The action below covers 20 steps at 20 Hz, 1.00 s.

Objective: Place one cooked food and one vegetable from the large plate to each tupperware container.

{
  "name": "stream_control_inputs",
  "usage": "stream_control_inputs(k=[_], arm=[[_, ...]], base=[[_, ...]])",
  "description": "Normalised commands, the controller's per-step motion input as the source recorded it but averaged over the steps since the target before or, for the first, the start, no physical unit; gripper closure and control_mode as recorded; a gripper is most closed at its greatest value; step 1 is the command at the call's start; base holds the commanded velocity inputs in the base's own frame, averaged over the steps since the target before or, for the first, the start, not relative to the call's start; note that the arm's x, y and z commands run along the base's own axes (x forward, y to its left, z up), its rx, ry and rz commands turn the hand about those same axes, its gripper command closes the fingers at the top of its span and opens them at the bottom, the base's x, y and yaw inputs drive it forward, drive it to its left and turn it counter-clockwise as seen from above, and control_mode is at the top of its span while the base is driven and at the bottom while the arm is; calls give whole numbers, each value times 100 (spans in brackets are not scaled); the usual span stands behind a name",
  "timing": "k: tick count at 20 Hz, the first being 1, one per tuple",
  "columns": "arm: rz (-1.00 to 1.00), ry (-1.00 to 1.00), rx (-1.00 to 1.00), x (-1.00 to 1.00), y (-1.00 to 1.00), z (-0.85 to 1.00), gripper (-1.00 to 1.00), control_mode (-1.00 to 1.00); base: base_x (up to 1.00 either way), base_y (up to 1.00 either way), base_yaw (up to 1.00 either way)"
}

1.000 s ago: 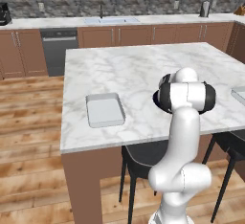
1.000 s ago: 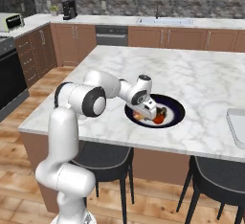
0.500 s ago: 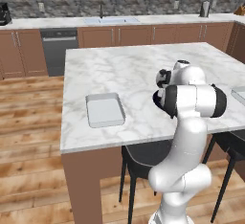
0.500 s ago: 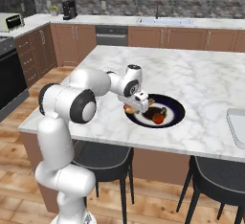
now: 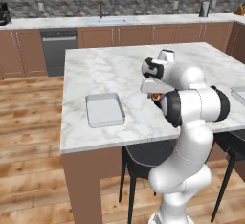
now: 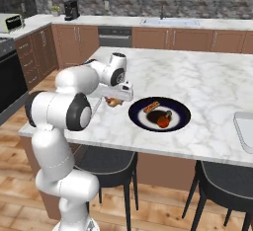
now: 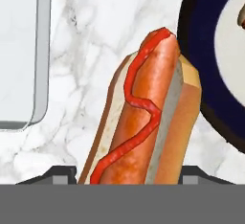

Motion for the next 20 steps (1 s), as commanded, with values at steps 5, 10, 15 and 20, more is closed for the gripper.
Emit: stream_control_inputs(k=[5, 10, 15, 20], arm=[[50, 2, -5, 0, 100, 16, 100, -100], [15, 0, -11, 13, 100, -6, 100, -100], [-14, 11, -16, 64, 85, -31, 100, -100], [-27, 6, -3, 62, 34, -57, 100, -100]], base=[[0, 0, 0], [0, 0, 0], [0, 0, 0], [0, 0, 0]])
